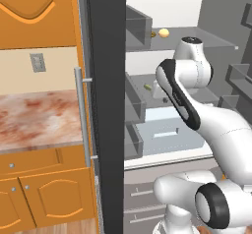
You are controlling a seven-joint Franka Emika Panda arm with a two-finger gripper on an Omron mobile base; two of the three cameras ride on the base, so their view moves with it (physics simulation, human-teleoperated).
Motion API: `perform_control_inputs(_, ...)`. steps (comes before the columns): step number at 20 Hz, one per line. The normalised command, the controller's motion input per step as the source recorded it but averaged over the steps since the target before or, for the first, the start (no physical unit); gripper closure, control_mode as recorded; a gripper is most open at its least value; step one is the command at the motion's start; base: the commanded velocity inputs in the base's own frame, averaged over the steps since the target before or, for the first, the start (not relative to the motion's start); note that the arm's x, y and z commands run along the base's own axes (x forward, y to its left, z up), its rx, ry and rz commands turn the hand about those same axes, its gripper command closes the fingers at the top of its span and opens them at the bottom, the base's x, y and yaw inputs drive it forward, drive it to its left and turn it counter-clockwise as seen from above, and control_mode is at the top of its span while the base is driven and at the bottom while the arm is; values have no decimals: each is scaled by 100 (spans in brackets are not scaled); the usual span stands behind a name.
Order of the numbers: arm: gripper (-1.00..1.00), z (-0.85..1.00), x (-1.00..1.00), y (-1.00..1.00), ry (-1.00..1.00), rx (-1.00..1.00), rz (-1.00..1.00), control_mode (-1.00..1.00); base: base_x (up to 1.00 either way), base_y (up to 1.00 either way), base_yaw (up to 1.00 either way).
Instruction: Pick the egg and butter from the fridge and place them by the bowl for mixing.
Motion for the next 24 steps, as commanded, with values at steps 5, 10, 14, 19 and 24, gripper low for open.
perform_control_inputs(5,-100,0,0,-9,-13,-1,0,-100,0,0,0)
perform_control_inputs(10,-100,2,-2,-40,-29,-2,0,-100,0,0,0)
perform_control_inputs(14,-100,0,0,-47,-21,-1,0,-100,0,0,0)
perform_control_inputs(19,-100,0,0,-25,-7,0,3,-100,0,0,0)
perform_control_inputs(24,-100,0,5,-6,0,0,0,-100,0,0,0)
